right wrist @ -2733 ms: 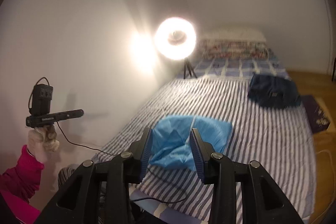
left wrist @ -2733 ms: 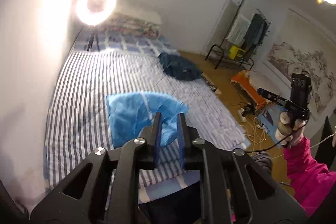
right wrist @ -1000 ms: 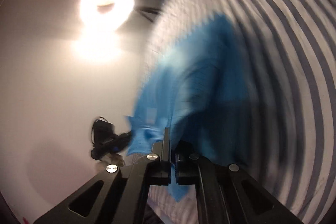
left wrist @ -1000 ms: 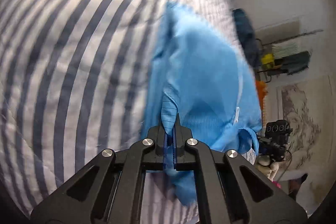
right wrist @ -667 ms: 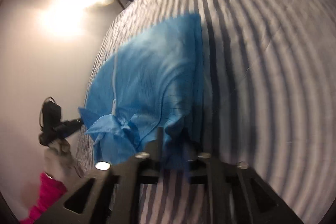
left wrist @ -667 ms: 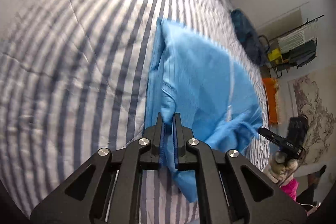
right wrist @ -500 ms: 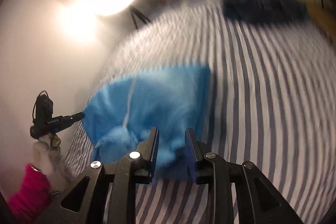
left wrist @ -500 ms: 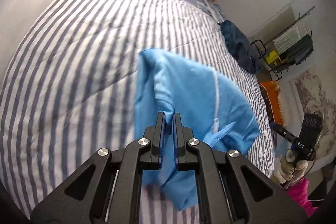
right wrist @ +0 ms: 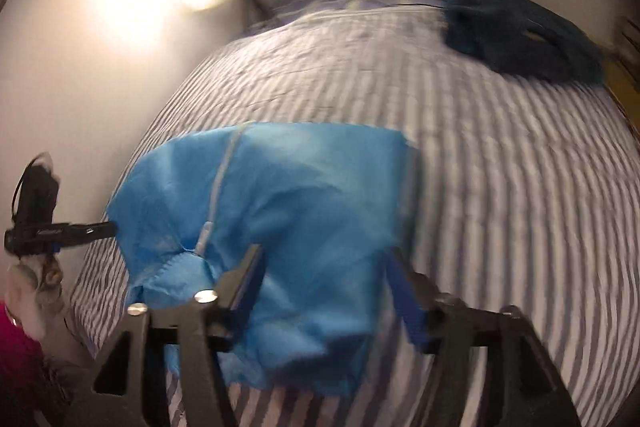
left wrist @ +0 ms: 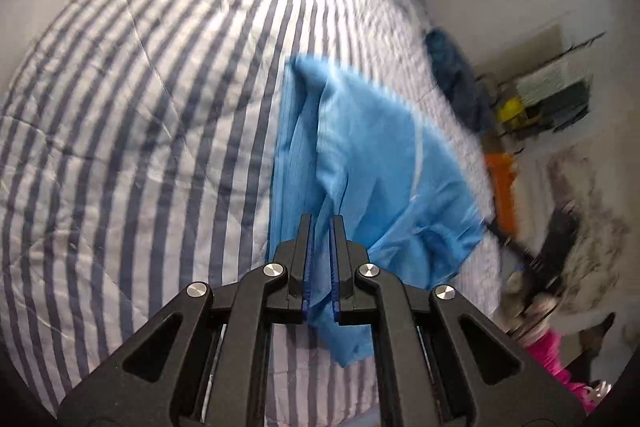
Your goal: Fold large clothes
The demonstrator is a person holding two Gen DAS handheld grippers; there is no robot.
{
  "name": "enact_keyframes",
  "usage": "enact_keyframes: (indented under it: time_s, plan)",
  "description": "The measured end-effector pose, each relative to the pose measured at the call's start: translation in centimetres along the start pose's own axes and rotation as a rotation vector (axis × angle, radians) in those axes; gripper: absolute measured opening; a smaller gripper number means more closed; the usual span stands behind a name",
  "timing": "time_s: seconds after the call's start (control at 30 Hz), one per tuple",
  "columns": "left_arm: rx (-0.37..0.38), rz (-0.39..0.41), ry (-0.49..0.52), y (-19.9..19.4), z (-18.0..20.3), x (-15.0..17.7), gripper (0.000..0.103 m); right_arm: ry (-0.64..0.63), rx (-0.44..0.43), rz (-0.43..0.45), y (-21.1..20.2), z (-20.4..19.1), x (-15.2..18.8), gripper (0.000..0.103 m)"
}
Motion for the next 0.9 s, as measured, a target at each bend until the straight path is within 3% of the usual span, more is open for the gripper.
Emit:
enact_keyframes:
  time_s: [0.07, 0.1, 0.13, 0.2, 0.27, 0.3, 0.33, 0.37, 0.43, 0.47, 0.53, 0.6, 0.67, 0.73, 0.83, 0.9]
  plan:
    - [0.030, 0.033, -0.041, -0.8, -0.7, -1.2, 0.036, 0.101, -0.027, 0.004, -0.8, 1.5, 1.3, 0.070]
    - [0.049, 0.052, -0.069, -0.9, -1.2, -2.0, 0.056, 0.146, -0.036, -0.003, -0.6, 1.9, 1.8, 0.071]
    - [0.080, 0.055, -0.102, -0.6, -1.8, -2.5, 0.059, 0.212, -0.065, -0.018, -0.3, 2.8, 2.6, 0.072]
    - [0.154, 0.027, -0.164, 0.4, -2.6, -3.3, 0.059, 0.272, -0.137, -0.067, 0.9, 3.5, 3.4, 0.068]
    - [0.172, 0.016, -0.187, 1.9, -3.1, -3.8, 0.059, 0.271, -0.188, -0.084, 2.2, 3.6, 3.3, 0.053]
    - [0.166, 0.012, -0.185, 2.5, -3.2, -4.1, 0.049, 0.258, -0.200, -0.082, 2.6, 3.4, 3.1, 0.049]
    - [0.180, -0.014, -0.192, 3.6, -3.5, -4.0, 0.023, 0.247, -0.214, -0.081, 3.0, 3.2, 2.8, 0.039]
    - [0.187, -0.034, -0.208, 4.7, -3.7, -3.9, 0.010, 0.235, -0.239, -0.085, 3.5, 3.0, 2.6, 0.027]
    - [0.177, -0.026, -0.239, 5.6, -4.2, -3.4, 0.006, 0.226, -0.281, -0.100, 4.4, 3.0, 2.4, 0.004]
    - [0.168, -0.026, -0.239, 5.4, -4.3, -3.0, 0.005, 0.230, -0.290, -0.100, 4.5, 3.0, 2.5, 0.001]
    - [0.142, -0.036, -0.225, 4.8, -4.4, -1.7, 0.005, 0.271, -0.322, -0.095, 4.3, 3.5, 2.8, 0.000]
    - [0.049, -0.055, -0.165, 4.8, -4.3, -0.2, 0.005, 0.314, -0.389, -0.102, 3.5, 4.1, 3.3, 0.000]
    - [-0.017, -0.077, -0.127, 5.9, -4.7, 0.9, 0.005, 0.292, -0.391, -0.113, 3.3, 4.4, 3.7, 0.000]
    - [-0.049, -0.072, -0.126, 7.0, -5.0, 1.6, 0.006, 0.257, -0.339, -0.141, 4.1, 4.1, 4.5, 0.000]
    - [-0.117, -0.063, -0.044, 6.6, -3.4, 2.0, 0.008, 0.187, -0.241, -0.194, 5.6, 3.8, 5.3, 0.000]
    - [-0.165, -0.050, 0.006, 5.3, -2.2, 1.7, 0.018, 0.147, -0.196, -0.196, 5.0, 3.5, 5.1, 0.003]
Point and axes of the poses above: each gripper's, at about its wrist camera, not at the fingertips, and y roughly the way its jaws point, z to its right, x to its underside, the point moved 2 cm from there along y, roughly the way its jaws point, and after that the axes turned 4 degrees about x, right-handed, at the moved point
